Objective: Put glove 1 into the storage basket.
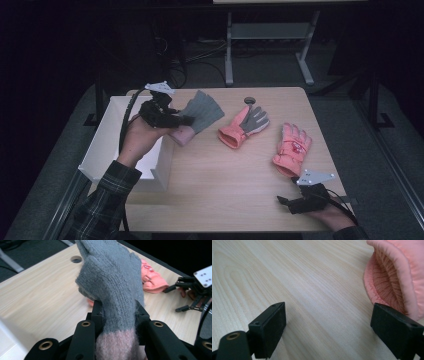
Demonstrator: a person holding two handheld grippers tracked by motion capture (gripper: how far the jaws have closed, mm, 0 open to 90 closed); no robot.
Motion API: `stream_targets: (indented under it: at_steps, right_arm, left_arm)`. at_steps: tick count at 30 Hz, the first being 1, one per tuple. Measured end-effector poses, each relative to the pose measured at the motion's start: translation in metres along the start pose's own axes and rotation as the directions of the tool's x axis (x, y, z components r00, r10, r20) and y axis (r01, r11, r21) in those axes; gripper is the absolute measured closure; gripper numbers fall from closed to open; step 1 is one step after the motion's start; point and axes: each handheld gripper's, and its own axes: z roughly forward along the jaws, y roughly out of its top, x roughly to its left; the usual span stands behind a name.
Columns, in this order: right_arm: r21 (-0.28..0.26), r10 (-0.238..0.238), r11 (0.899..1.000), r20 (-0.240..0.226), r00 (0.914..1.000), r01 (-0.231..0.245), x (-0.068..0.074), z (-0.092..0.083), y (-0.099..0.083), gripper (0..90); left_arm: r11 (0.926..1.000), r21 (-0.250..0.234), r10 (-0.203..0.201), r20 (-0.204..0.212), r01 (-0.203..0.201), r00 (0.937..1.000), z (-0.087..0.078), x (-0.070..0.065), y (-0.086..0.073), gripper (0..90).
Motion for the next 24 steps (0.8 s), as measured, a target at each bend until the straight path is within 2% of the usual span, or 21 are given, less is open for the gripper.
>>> stream_targets:
  at_steps: [6, 12, 16, 17, 20, 24]
  right_arm:
    - [0.000, -0.002, 1.000, 0.001, 1.0000, 0.002, 0.000, 0.000, 0.000, 12.3]
    - [0.000, -0.002, 1.000, 0.001, 1.0000, 0.002, 0.000, 0.000, 0.000, 12.2]
    - [0.000, -0.009, 1.000, 0.005, 0.9999, 0.009, -0.001, 0.000, 0.000, 11.7]
    - [0.002, -0.008, 1.000, 0.005, 1.0000, 0.008, -0.001, 0.000, 0.000, 11.5]
    - [0.003, -0.011, 1.000, 0.005, 0.9999, 0.011, -0.001, 0.001, 0.000, 11.3]
    - [0.003, -0.012, 1.000, 0.005, 0.9999, 0.012, -0.001, 0.001, 0.000, 11.2]
  left_arm:
    - [0.9981, -0.033, -0.053, -0.053, 0.051, 0.9972, -0.020, 0.020, -0.008, 69.4]
    - [0.9930, -0.055, -0.110, -0.110, 0.104, 0.9878, -0.038, 0.038, -0.021, 69.3]
    - [0.9860, -0.074, -0.159, -0.156, 0.149, 0.9748, -0.048, 0.050, -0.033, 69.4]
    - [0.9835, -0.075, -0.175, -0.176, 0.164, 0.9687, -0.052, 0.054, -0.037, 69.4]
    - [0.9782, -0.084, -0.203, -0.203, 0.190, 0.9577, -0.057, 0.063, -0.045, 69.3]
    - [0.9713, -0.084, -0.237, -0.246, 0.223, 0.9399, -0.059, 0.074, -0.057, 69.3]
